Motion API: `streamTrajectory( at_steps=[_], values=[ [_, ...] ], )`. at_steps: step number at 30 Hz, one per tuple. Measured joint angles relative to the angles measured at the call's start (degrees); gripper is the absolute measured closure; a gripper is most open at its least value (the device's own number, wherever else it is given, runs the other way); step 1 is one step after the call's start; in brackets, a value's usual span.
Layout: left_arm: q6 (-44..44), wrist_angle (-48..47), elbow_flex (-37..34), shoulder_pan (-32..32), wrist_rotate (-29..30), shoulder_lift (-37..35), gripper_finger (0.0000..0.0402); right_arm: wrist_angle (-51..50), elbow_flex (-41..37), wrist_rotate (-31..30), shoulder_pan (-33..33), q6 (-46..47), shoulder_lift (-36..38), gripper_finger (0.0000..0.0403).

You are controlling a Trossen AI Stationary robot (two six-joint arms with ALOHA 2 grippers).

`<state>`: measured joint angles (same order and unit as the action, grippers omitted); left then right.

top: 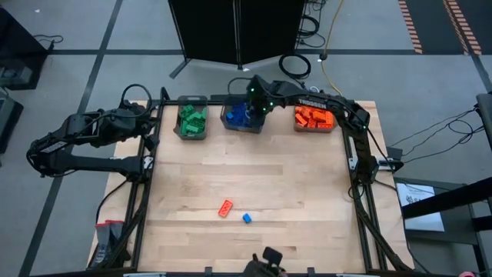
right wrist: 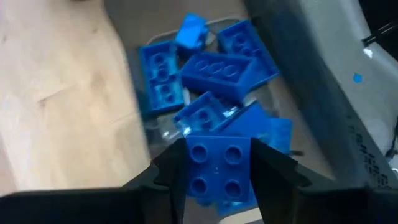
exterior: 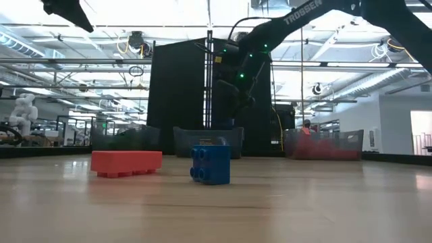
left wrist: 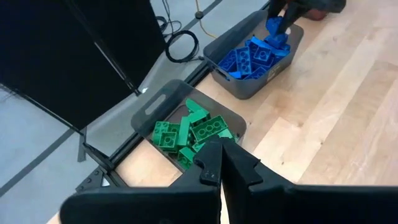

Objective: Sort blocks
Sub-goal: Put the blue game piece into the middle black bin

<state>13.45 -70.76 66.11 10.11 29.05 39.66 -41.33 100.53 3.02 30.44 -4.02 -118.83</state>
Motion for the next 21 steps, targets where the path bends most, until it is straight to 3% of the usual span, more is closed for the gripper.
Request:
streamTrajectory(
  at_steps=[21],
  values=[
    [2.71,0.01,0.01,0.00,2.09,2.98,0.0402,2.57,-0.11,3.40,7.75,-3.20,-1.61,0.0273]
  ],
)
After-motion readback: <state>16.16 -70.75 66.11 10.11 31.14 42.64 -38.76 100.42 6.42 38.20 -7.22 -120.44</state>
